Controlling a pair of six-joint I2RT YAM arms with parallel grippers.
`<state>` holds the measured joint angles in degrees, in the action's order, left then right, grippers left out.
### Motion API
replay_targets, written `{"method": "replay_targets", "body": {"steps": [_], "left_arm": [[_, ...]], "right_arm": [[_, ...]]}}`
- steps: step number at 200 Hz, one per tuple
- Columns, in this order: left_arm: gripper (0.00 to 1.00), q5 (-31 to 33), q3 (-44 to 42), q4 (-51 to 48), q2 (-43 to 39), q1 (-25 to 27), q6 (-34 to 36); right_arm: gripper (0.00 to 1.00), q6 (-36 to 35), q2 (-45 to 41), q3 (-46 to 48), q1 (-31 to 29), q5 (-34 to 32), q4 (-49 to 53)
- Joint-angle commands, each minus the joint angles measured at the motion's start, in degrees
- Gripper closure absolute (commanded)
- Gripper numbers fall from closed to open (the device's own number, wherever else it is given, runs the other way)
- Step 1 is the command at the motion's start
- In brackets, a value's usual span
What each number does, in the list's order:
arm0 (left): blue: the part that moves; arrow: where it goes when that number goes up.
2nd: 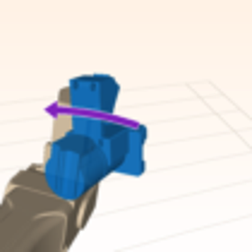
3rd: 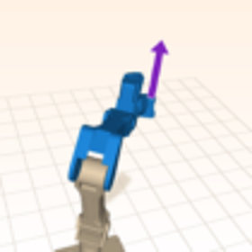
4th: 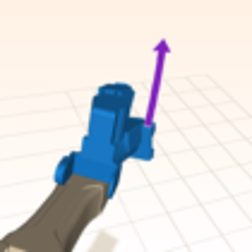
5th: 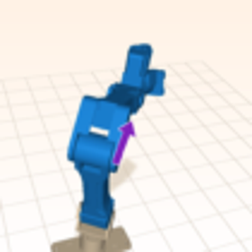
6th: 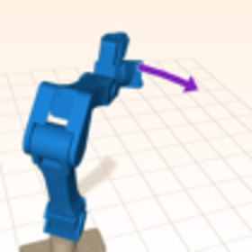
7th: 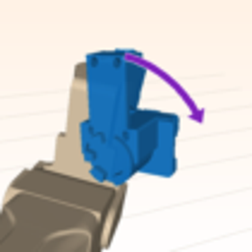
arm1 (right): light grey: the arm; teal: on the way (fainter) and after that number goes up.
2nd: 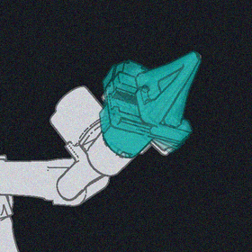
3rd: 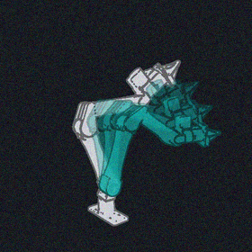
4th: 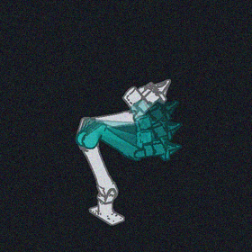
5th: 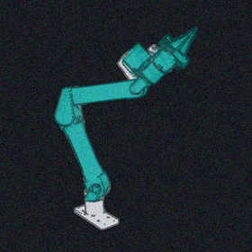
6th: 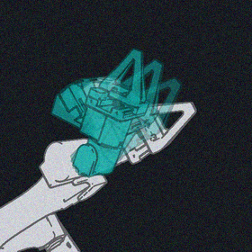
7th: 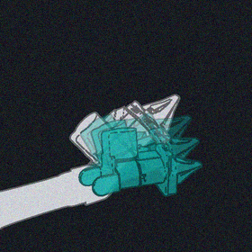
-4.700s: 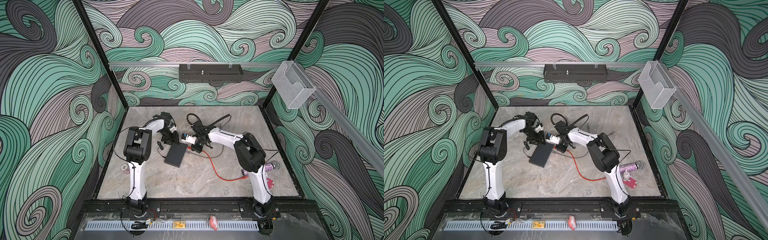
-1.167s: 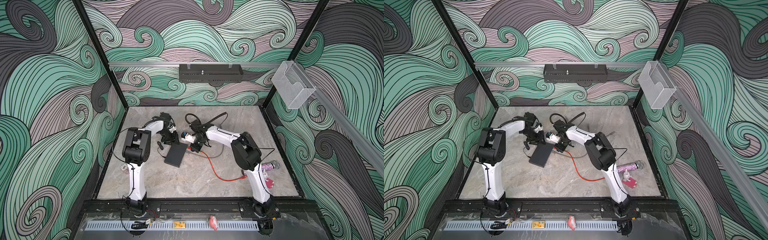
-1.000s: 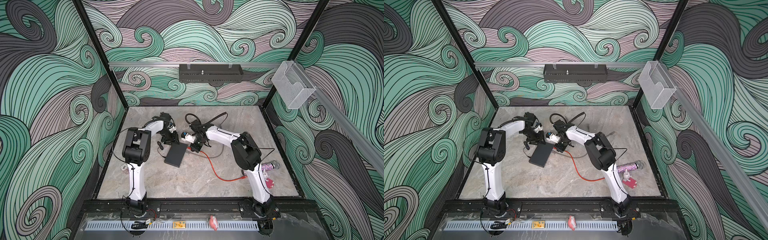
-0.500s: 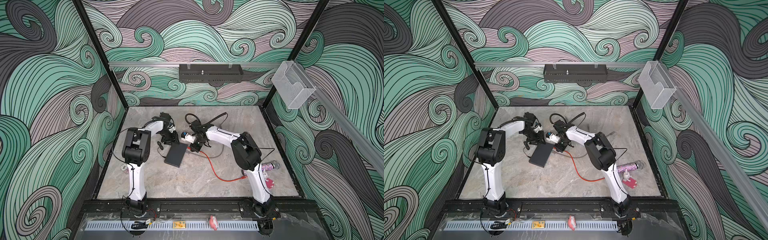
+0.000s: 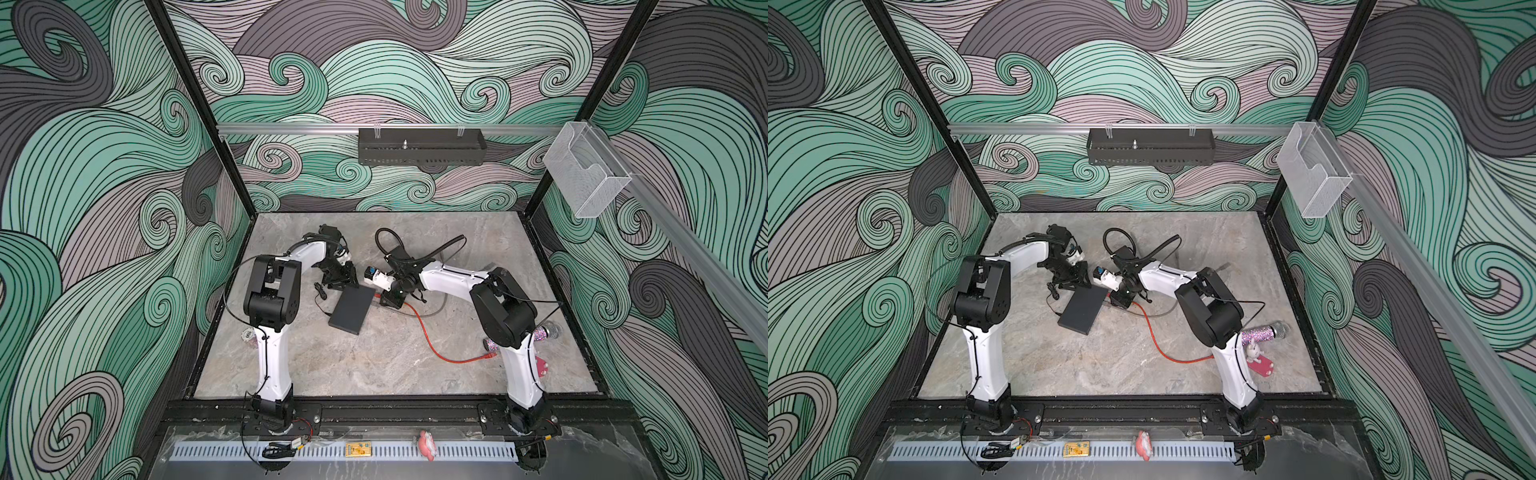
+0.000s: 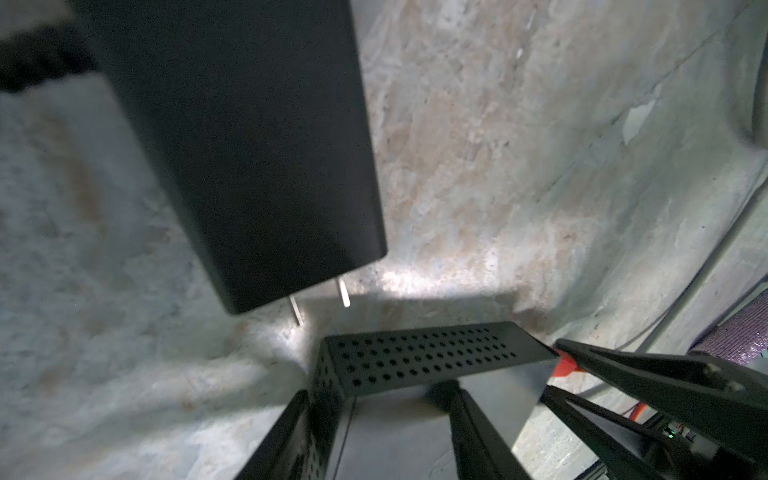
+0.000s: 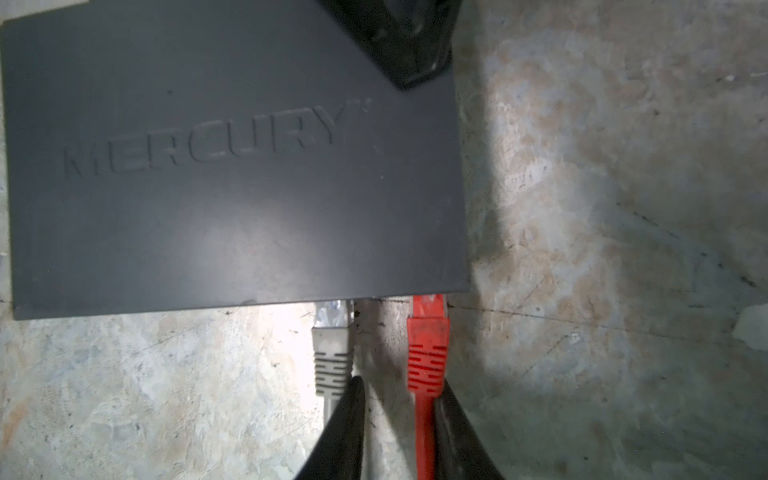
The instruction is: Insert the plug into the switch port
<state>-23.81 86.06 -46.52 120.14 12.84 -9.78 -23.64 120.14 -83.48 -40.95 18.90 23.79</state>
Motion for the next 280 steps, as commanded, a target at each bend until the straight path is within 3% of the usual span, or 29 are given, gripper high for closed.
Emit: {"method": "replay_targets", "body": {"steps": [1, 49, 76, 177, 239, 280], "left_arm": [[0.49, -10.86, -3.36, 3.37, 7.23, 5.08, -1.1], [0.49, -9.76, -2.48, 2.14, 7.17, 5.14, 0.03], [0.49, -9.59, -2.25, 1.88, 7.54, 5.1, 0.02], [0.49, -6.9, -2.19, 1.79, 6.04, 4.45, -0.76], [0.49, -7.39, -2.2, 2.11, 5.29, 4.38, -1.27], [0.49, -7.21, -2.57, 2.24, 4.73, 4.33, -1.42]], "right_arm": [[0.71, -3.5, -5.86, -2.21, -3.25, 17.58, -18.0], [0.71, -5.64, -6.44, -0.94, 0.19, 26.55, -15.63], [0.71, -5.22, -7.54, 0.9, 0.34, 25.89, -16.04], [0.72, 5.81, -21.02, 19.85, 3.15, 10.38, -22.77], [0.76, 19.74, -30.82, 31.52, 1.96, -2.48, -15.9], [0.74, 21.39, -30.09, 39.03, -0.17, -3.22, -22.85]]}}
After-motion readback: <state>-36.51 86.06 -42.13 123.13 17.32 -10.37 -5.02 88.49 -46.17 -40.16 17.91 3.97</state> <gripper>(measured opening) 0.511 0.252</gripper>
